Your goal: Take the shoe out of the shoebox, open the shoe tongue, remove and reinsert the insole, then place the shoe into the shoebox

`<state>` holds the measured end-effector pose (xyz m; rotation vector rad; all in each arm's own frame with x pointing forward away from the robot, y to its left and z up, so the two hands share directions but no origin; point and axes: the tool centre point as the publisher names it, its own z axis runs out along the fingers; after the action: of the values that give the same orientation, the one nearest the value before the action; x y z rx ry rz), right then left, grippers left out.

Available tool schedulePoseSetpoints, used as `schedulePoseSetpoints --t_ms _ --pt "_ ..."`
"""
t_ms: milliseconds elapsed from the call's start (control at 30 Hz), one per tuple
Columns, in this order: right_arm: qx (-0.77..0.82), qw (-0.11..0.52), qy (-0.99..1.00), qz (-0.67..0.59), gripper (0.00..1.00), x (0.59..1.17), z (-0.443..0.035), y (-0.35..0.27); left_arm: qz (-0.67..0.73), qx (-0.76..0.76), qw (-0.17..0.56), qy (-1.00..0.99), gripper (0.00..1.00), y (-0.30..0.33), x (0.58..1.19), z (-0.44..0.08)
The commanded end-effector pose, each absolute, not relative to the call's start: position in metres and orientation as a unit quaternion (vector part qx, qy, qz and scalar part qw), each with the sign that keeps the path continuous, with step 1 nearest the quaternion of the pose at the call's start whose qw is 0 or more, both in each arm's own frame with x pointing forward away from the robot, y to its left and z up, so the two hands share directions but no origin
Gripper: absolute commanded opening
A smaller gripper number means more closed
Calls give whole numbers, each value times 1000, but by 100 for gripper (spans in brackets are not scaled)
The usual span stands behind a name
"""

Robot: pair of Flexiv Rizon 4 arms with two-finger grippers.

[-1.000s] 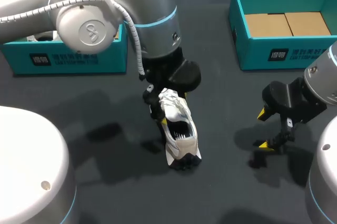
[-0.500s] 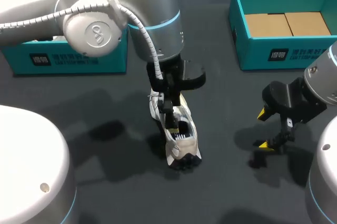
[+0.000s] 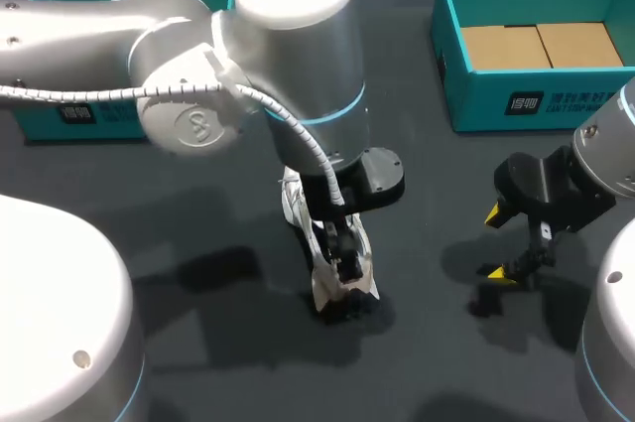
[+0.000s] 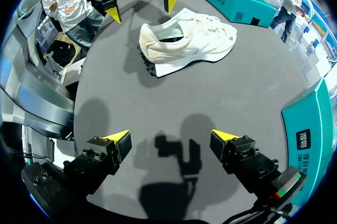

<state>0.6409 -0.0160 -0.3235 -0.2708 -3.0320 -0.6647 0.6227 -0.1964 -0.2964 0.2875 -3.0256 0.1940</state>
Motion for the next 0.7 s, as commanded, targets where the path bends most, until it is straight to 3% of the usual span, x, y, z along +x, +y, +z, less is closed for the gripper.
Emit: schedulePoseSetpoints --t_ms 33,700 --pt "-87 11 -973 -212 100 639 -323 -16 55 97 57 -992 100 -209 626 -317" --pt "-87 11 -973 -212 100 639 -323 -16 38 133 32 -990 100 -216 608 -375"
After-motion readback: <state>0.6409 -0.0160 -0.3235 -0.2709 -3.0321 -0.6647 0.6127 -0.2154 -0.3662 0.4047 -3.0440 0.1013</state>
